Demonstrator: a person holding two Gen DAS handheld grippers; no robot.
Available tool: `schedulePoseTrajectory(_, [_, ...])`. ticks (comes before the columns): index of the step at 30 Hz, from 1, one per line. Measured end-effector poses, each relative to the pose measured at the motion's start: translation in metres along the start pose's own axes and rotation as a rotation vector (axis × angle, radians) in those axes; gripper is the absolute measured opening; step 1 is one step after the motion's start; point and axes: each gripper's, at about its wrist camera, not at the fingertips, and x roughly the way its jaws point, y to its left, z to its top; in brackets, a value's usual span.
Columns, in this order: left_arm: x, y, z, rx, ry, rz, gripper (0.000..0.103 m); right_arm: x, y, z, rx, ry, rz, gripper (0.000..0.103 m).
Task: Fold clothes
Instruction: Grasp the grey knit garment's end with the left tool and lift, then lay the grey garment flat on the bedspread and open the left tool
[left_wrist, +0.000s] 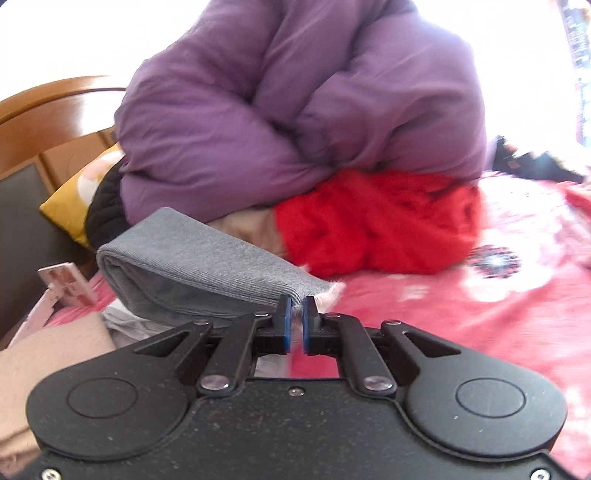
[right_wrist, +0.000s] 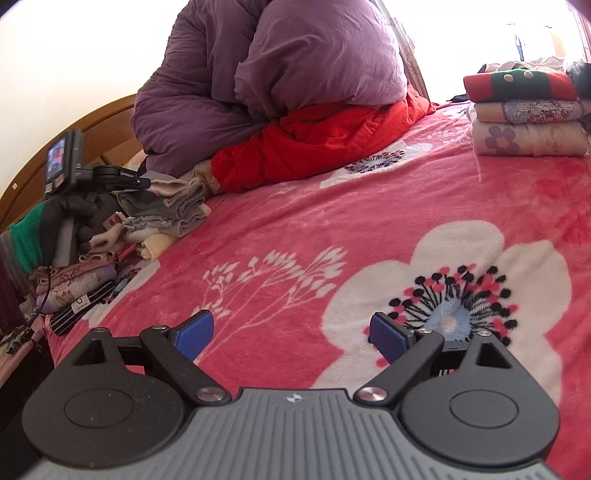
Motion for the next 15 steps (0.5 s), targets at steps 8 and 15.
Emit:
schedulePoseTrajectory(8, [-0.092,-0.065,-0.018,-0.082,-0.032,-0.206,0.003,-0.021,-0.012,0.008,0.064,-0.060,-0.006,0.091])
schedulePoseTrajectory(15, [-0.144,-0.129,-0.048,-0.134,0.005,-0.402,0.003,-0.057,-0.035,0.011,0.177,-0.122,-0.065,0.091])
